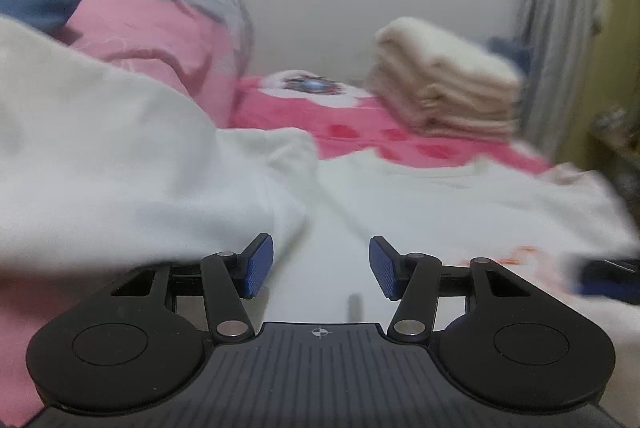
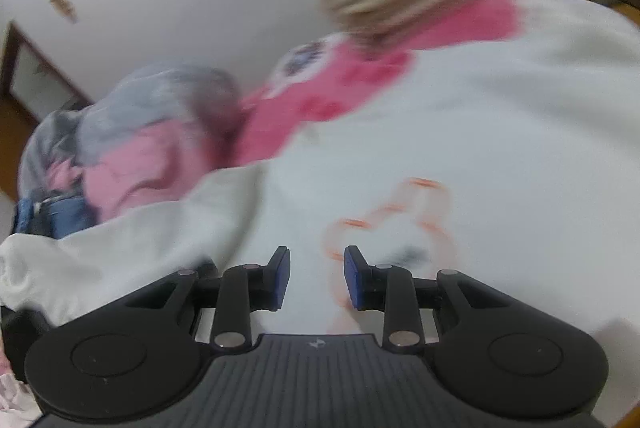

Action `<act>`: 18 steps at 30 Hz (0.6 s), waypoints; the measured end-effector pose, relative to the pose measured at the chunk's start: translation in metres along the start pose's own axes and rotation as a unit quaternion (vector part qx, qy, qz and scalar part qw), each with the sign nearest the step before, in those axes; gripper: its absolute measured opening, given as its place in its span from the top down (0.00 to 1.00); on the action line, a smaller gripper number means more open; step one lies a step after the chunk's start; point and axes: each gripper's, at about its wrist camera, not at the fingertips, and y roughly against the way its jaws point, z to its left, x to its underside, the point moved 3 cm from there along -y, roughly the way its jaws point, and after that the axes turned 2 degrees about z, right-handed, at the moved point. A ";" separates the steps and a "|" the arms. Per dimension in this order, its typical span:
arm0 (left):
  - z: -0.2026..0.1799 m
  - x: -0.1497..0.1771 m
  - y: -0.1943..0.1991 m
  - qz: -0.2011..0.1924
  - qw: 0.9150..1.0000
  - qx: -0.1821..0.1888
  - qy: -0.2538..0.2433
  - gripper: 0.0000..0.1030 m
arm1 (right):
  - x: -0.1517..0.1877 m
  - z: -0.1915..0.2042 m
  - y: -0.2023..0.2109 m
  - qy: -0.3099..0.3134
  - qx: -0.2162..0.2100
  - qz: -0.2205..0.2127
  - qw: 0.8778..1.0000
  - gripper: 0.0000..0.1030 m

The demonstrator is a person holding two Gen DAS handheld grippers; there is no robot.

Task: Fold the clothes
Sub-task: 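Move the open right tool back over the white sweatshirt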

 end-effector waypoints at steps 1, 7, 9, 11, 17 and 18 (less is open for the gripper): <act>0.002 0.000 -0.012 0.002 0.999 -0.033 -0.009 0.48 | 0.001 -0.013 0.007 -0.008 0.011 -0.001 1.000 0.69; 0.014 -0.001 -0.037 0.012 0.994 -0.109 -0.010 0.56 | -0.009 -0.051 0.016 -0.018 0.044 -0.010 0.999 0.69; 0.014 0.001 -0.034 0.008 0.993 -0.113 -0.015 0.56 | -0.020 -0.037 0.002 0.016 0.039 -0.011 0.999 0.69; 0.015 0.001 -0.033 0.005 0.993 -0.116 -0.015 0.57 | -0.033 -0.008 -0.023 0.071 0.024 -0.009 0.997 0.69; 0.015 0.003 -0.028 0.002 0.993 -0.120 -0.016 0.57 | -0.047 0.084 -0.131 0.249 0.016 0.043 0.967 0.69; 0.015 0.003 -0.029 0.002 0.993 -0.119 -0.014 0.57 | -0.045 0.093 -0.151 0.279 0.031 0.059 0.958 0.69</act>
